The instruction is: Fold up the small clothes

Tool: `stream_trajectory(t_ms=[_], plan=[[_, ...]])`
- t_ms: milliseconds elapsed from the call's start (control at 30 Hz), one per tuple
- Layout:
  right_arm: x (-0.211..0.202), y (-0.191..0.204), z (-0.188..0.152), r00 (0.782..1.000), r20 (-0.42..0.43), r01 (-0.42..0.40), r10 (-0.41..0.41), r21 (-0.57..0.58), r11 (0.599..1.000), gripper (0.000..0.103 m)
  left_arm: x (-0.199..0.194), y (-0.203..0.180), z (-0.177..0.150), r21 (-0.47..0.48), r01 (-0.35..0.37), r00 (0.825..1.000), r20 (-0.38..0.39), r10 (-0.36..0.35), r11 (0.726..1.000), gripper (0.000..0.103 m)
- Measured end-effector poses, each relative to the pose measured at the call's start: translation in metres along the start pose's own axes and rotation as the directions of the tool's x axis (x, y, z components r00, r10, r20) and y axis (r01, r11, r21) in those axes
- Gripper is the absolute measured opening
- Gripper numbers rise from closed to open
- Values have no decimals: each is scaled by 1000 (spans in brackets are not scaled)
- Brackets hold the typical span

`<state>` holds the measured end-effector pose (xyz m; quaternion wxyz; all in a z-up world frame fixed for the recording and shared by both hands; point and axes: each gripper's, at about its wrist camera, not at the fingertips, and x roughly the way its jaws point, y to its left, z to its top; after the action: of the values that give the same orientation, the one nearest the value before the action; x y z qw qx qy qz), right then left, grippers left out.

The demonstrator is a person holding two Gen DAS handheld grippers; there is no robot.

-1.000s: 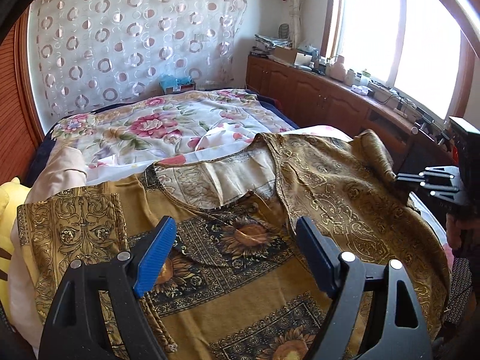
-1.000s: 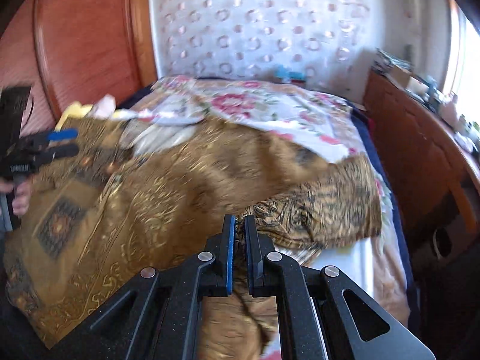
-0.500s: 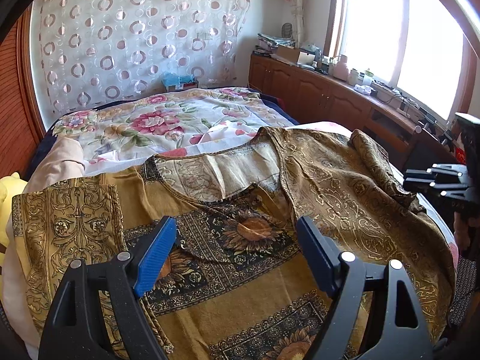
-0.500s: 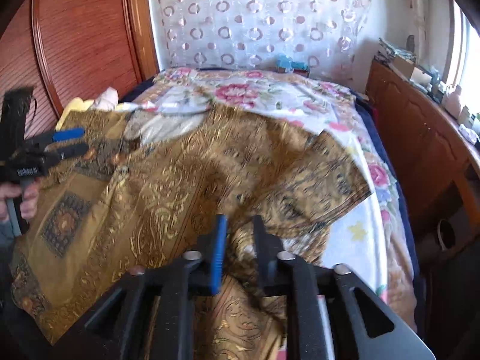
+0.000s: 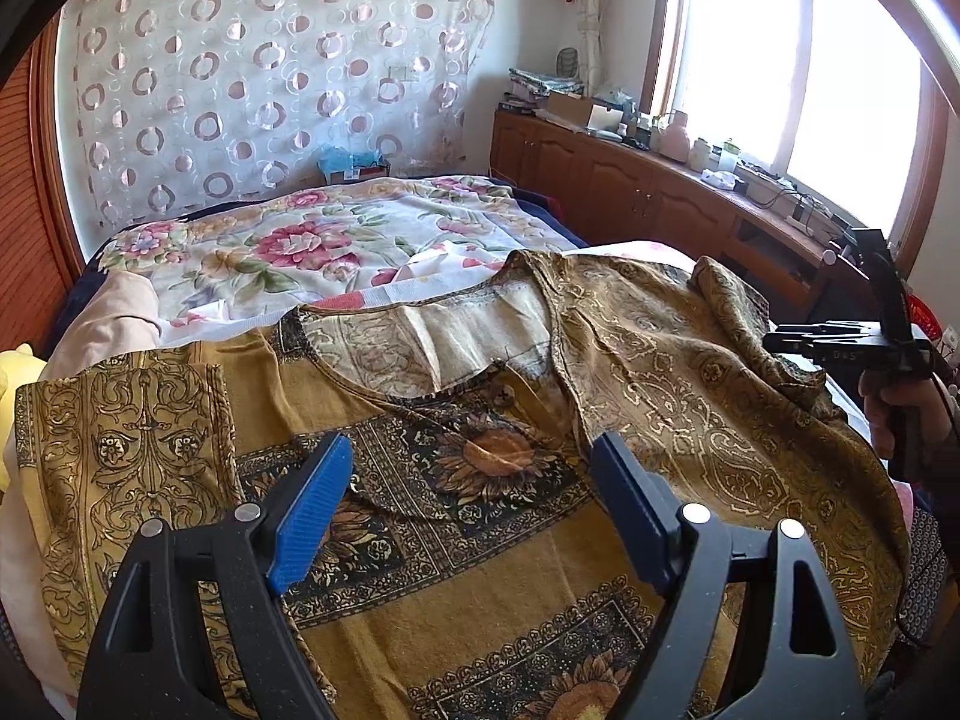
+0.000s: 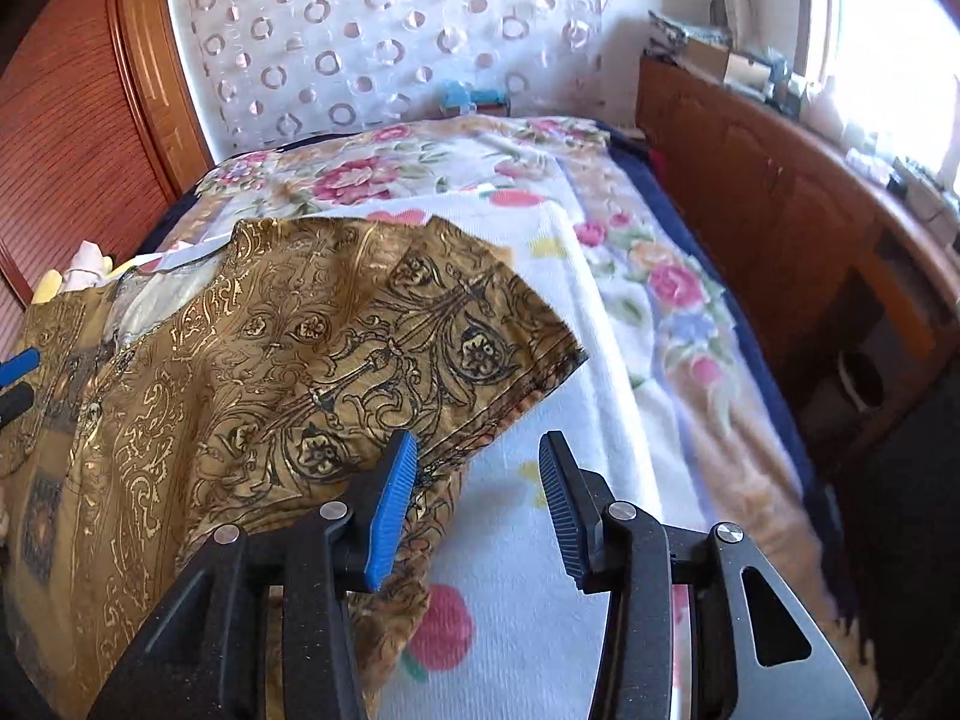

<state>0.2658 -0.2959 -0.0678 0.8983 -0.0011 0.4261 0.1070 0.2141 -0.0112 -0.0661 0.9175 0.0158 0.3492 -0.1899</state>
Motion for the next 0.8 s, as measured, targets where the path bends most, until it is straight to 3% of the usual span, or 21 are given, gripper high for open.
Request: stream_trajectory(t_ms=[200, 233, 267, 300, 367, 600, 767, 800], plan=[[7, -4, 12, 998, 6, -62, 62, 14, 998, 44, 2, -2, -1, 1, 2, 1000, -8, -2, 1000, 83], [9, -4, 13, 998, 10, -63, 63, 2, 998, 40, 2, -2, -1, 1, 2, 1000, -7, -2, 1000, 83], [7, -14, 11, 998, 15, -69, 69, -5, 998, 26, 2, -2, -1, 1, 2, 1000, -7, -2, 1000, 83], [6, -18, 9, 997, 20, -76, 76, -8, 997, 17, 2, -2, -1, 1, 2, 1000, -7, -2, 1000, 83], [10, -17, 12, 997, 38, -69, 69, -20, 997, 11, 2, -1, -1, 0, -1, 1000, -6, 1, 1000, 83], [-10, 10, 27, 985, 145, -77, 91, -95, 992, 10, 1, 4, -1, -7, -11, 1000, -1, 11, 1000, 83], [-7, 35, 37, 980, 140, -118, 141, -160, 980, 11, -1, 6, -1, -9, -16, 1000, 1, 16, 1000, 83], [-5, 38, 37, 977, 125, -150, 172, -167, 974, 17, -1, 6, -1, -9, -17, 1000, 1, 17, 1000, 83]])
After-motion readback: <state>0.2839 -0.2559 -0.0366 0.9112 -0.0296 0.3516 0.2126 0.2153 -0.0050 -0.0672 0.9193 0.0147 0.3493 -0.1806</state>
